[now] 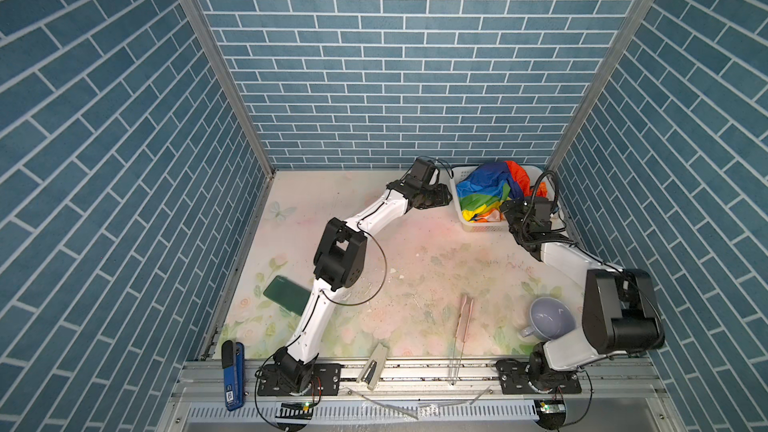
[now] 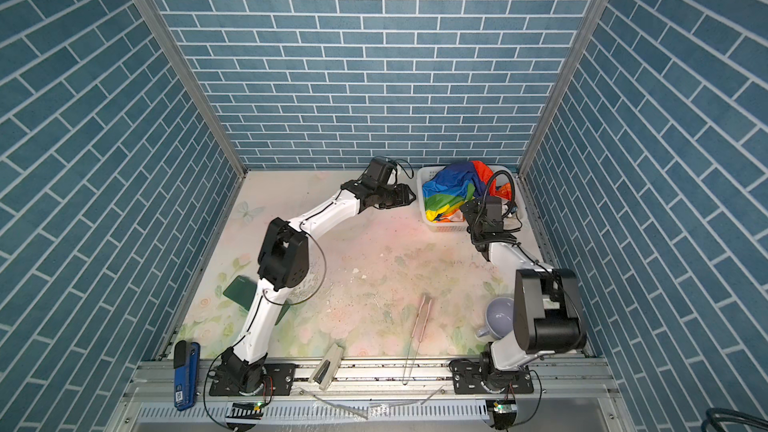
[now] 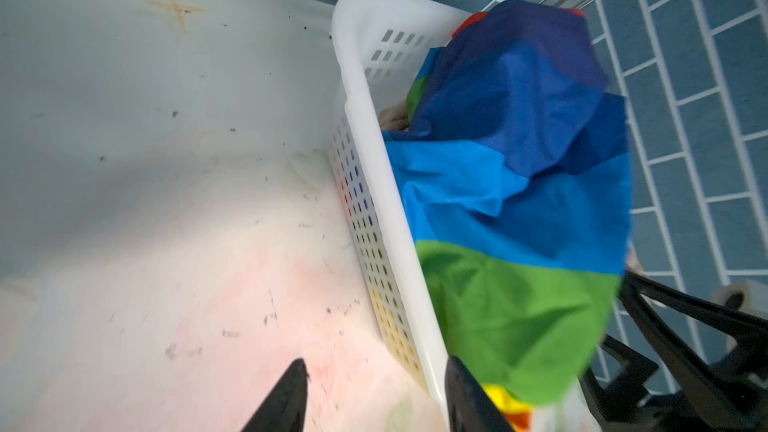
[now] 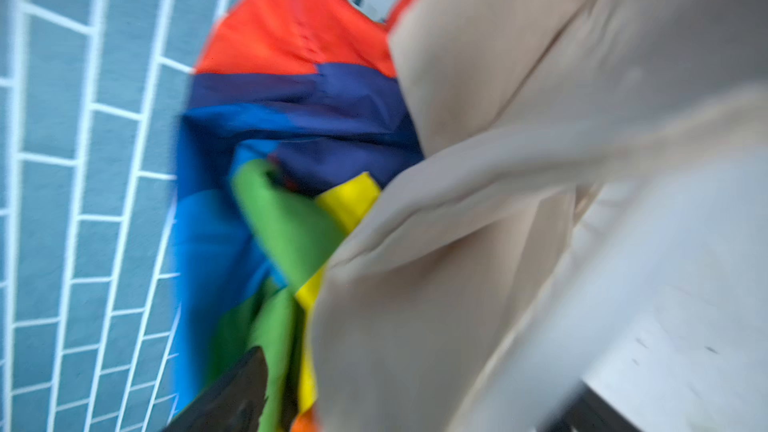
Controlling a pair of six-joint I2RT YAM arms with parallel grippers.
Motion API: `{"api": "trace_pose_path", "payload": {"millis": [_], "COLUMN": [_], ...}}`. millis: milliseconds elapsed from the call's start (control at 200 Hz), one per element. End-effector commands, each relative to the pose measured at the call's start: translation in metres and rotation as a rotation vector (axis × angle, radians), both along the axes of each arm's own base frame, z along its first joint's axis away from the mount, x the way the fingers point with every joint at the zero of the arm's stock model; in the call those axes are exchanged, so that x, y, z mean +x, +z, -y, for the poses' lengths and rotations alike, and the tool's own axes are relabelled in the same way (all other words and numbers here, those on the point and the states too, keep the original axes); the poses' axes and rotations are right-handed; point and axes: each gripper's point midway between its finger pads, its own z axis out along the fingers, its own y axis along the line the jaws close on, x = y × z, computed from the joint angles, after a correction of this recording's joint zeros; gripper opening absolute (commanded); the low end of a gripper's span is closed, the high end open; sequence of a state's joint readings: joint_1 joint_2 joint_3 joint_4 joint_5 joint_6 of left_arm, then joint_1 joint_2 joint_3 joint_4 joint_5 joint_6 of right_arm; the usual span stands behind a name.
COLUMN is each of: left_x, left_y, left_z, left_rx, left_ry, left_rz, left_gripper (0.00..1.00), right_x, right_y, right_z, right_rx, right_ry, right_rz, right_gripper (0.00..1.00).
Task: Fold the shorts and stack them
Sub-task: 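Grasp the rainbow shorts with the right gripper while the left arm draws back, then lift the rainbow shorts out and drop them on the table with the right gripper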
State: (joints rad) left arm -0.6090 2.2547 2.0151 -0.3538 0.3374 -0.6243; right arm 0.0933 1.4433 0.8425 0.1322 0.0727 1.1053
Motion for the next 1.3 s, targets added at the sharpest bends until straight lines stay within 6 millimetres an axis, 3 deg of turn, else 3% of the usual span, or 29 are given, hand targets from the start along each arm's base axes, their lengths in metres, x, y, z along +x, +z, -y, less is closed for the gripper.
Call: {"api": "trace_pose_path", "payload": {"millis": [0,115,205,345,510,620,880,1165,1190,1230,1280,1295], "left_x": [-0.014,-0.043,-0.065,-0.092,-0.122,-0.136,-0.154,-0.163,-0.163,-0.164,-0.166,-0.166], "left_y": [0.099,0.115,0.109,0.102,0.105,0.105,0.084,0.078,0.077,0.078,0.08,0.081], "left_z": [-0.027,-0.063,-0.096,-0.15,-0.19,-0.206,-0.226,-0.235,-0.237,-0.238,-0.241,-0.242], "left_rx": [-0.099,-0.127,-0.107,-0.043,0.028,0.092,0.177,0.206,0.21,0.213,0.215,0.215], "left_ry": [0.007,0.031,0.062,0.141,0.19,0.207,0.228,0.24,0.246,0.25,0.259,0.263], "left_rz": [0.182,0.182,0.174,0.195,0.251,0.259,0.213,0.193,0.191,0.194,0.197,0.2], "left_gripper": [0.6,0.64,0.67,0.69,0.63,0.64,0.79,0.78,0.78,0.78,0.78,0.78], "right_x": [-0.033,-0.065,-0.084,-0.087,-0.05,-0.018,0.047,0.102,0.105,0.109,0.113,0.114], "right_y": [0.03,0.047,0.061,0.084,0.093,0.087,0.058,0.021,0.018,0.017,0.02,0.023], "right_z": [0.013,0.018,0.024,0.028,0.01,0.002,-0.017,-0.035,-0.036,-0.037,-0.039,-0.039], "right_rx": [-0.107,-0.206,-0.3,-0.431,-0.463,-0.476,-0.471,-0.449,-0.45,-0.451,-0.457,-0.462], "right_ry": [-0.005,0.048,0.081,0.145,0.284,0.333,0.414,0.464,0.467,0.47,0.48,0.482], "right_rz": [0.003,-0.03,-0.059,-0.097,-0.138,-0.173,-0.223,-0.204,-0.207,-0.208,-0.201,-0.194], "right_gripper": [0.99,0.99,0.99,0.97,0.88,0.86,0.85,0.75,0.72,0.57,0.19,0.12]}}
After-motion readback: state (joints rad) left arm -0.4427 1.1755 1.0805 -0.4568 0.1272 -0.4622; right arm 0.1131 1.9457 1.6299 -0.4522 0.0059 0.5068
